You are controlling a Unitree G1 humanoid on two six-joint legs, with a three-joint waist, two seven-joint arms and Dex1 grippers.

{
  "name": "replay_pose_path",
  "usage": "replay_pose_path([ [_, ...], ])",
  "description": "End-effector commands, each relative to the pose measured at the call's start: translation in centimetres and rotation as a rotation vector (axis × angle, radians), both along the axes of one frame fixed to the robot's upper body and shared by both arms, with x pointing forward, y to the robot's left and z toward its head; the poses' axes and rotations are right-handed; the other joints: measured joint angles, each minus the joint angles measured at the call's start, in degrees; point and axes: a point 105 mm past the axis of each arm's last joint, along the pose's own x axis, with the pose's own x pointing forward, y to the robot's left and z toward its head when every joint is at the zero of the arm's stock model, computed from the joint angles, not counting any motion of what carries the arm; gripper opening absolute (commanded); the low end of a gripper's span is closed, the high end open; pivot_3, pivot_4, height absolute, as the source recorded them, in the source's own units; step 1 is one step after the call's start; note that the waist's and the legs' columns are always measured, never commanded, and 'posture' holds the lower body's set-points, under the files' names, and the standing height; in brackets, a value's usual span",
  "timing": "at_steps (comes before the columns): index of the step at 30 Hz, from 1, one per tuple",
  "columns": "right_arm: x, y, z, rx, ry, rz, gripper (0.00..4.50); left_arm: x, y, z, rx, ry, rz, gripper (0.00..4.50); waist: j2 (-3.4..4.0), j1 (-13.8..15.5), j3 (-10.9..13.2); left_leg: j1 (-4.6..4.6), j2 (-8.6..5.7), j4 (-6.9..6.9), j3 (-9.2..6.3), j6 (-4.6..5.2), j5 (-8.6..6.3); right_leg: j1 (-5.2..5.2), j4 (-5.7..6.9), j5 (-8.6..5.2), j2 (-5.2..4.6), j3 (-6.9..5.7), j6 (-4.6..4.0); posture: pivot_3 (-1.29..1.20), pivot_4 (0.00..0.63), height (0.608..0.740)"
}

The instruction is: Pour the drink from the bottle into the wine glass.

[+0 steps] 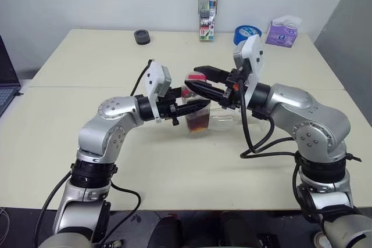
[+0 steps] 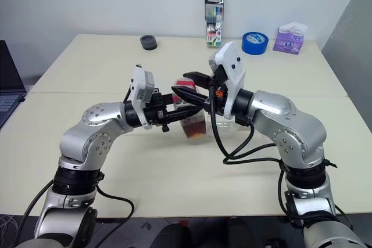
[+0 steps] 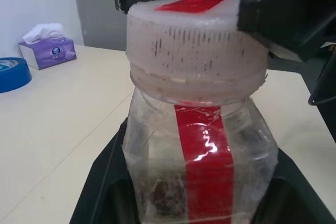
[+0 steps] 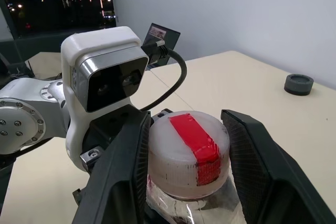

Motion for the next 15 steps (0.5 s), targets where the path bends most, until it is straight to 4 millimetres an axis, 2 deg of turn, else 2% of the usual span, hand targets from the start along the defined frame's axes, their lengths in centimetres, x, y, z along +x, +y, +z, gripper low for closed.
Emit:
replay_pose_path([
  [1, -0.6, 0.3, 0.8, -0.002, -0.066, 0.023, 1.79, -0.7, -0.1, 1.5, -0.014, -0.067, -0.013, 1.82, 0.0, 0.0, 0.0, 0.0, 0.0, 0.0, 0.0, 0.0, 0.0, 0.0, 0.0, 0.0, 0.0, 0.0, 0.0, 0.0, 0.15, 0.74],
  [4, -0.6, 0.2, 0.8, -0.008, -0.073, 0.041, 1.79, -1.0, -0.2, 1.6, -0.017, -0.066, -0.023, 1.82, 0.0, 0.0, 0.0, 0.0, 0.0, 0.0, 0.0, 0.0, 0.0, 0.0, 0.0, 0.0, 0.0, 0.0, 0.0, 0.0, 0.15, 0.74],
  [7, -1.2, -0.1, 1.4, -0.017, -0.08, 0.152, 1.79, -1.8, -0.6, 1.7, -0.021, -0.058, -0.071, 1.82, 0.0, 0.0, 0.0, 0.0, 0.0, 0.0, 0.0, 0.01, 0.0, 0.0, 0.0, 0.0, 0.0, 0.0, 0.0, 0.0, 0.15, 0.74],
  [11, -1.4, -0.9, 1.6, -0.123, -0.077, 0.393, 1.79, -4.9, -1.3, 2.2, -0.022, -0.026, -0.251, 1.82, 0.02, -0.11, 0.03, 0.02, 0.0, -0.01, 0.01, 0.06, -0.03, 0.0, -0.01, 0.0, 0.0, 0.0, 0.0, 0.0, 0.15, 0.74],
  [15, -0.4, -0.8, 1.2, -0.213, -0.072, 0.482, 1.79, -6.0, -1.4, 2.7, -0.013, -0.015, -0.33, 1.82, 0.03, -0.25, 0.04, 0.07, 0.03, -0.02, 0.0, 0.08, -0.04, 0.02, -0.01, 0.0, 0.05, 0.0, 0.0, 0.0, 0.15, 0.74],
])
